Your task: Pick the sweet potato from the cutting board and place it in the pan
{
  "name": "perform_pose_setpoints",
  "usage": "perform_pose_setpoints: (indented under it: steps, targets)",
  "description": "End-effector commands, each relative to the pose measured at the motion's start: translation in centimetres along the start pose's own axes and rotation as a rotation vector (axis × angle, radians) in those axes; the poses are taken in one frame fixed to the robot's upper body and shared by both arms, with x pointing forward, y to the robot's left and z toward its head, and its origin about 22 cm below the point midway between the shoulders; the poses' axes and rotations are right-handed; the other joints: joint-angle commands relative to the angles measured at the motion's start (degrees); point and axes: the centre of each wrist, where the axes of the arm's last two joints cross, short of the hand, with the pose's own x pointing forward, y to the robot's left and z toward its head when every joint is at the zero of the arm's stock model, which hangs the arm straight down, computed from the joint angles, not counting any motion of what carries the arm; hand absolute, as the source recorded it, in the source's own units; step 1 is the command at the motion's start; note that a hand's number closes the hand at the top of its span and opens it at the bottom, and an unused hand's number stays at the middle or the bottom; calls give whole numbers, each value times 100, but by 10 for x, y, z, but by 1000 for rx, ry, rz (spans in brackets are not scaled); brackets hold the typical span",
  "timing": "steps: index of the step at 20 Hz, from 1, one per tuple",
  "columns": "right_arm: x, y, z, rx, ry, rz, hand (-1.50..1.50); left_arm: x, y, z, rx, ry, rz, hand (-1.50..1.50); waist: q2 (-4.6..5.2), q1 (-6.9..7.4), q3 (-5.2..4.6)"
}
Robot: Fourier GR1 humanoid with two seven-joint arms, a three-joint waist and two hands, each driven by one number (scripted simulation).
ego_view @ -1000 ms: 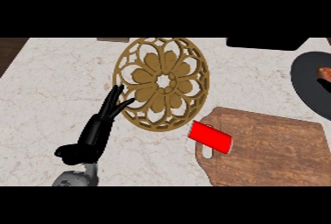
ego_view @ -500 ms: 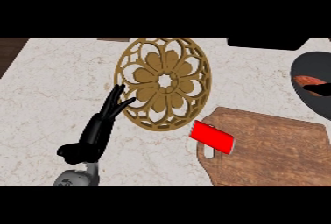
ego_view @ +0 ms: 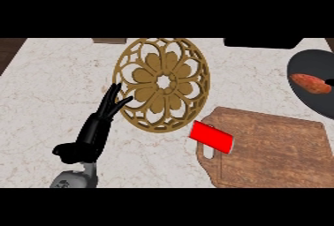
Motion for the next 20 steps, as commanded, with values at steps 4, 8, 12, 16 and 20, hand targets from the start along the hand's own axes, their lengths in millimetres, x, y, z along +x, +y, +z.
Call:
perform_pose_setpoints:
  steps: [4, 8, 12, 16, 20]
  targets:
    - [-14, -66, 25, 94, -14, -221, -150, 2, 5, 2, 29, 22, 5, 0, -68, -167, -6]
    - [-32, -85, 47, 179, -35, -277, -150, -3, 5, 4, 19, 10, 3, 0, -63, -173, -4]
    - [-46, -90, 63, 233, -60, -280, -150, 1, 6, 14, 14, 18, -9, 0, -88, -149, -2]
    - [-54, -100, 77, 243, -68, -228, -150, 5, 11, 13, 20, 6, 4, 0, -78, -149, 4]
    - [-59, -105, 85, 225, -96, -232, -150, -16, 10, 12, 41, 9, -8, 0, -90, -243, -11]
